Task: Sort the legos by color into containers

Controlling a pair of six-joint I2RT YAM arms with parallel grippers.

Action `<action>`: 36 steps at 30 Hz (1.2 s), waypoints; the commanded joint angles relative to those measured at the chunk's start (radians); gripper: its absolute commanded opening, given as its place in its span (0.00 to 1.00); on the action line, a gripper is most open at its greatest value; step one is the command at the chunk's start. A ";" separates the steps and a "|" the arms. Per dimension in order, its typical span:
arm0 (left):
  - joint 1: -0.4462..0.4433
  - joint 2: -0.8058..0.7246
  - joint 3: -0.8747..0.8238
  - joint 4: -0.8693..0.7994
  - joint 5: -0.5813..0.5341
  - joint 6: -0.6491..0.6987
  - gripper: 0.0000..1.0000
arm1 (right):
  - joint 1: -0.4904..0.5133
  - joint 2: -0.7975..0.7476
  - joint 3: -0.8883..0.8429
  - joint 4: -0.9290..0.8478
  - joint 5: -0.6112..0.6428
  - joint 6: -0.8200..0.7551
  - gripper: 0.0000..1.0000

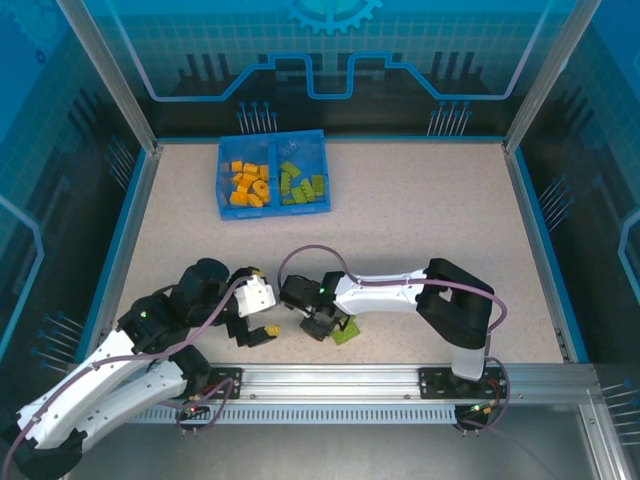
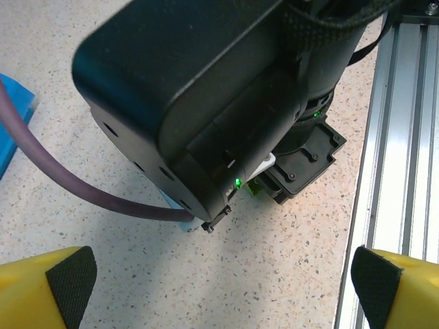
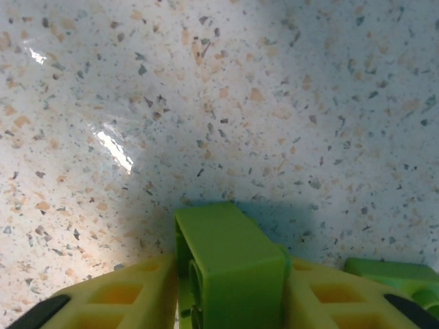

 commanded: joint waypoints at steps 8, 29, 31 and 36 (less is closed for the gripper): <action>0.002 -0.028 -0.021 0.013 0.091 0.035 0.99 | -0.068 -0.160 0.004 0.008 -0.038 0.087 0.18; 0.038 -0.114 -0.079 0.212 -0.184 -0.097 0.99 | -0.423 0.347 0.945 0.082 0.230 -0.031 0.16; 0.045 -0.108 -0.081 0.231 -0.199 -0.114 0.99 | -0.435 0.456 1.090 0.028 0.225 -0.003 0.16; 0.067 -0.102 -0.083 0.258 -0.210 -0.142 0.99 | -0.467 0.727 1.429 -0.086 0.183 0.033 0.20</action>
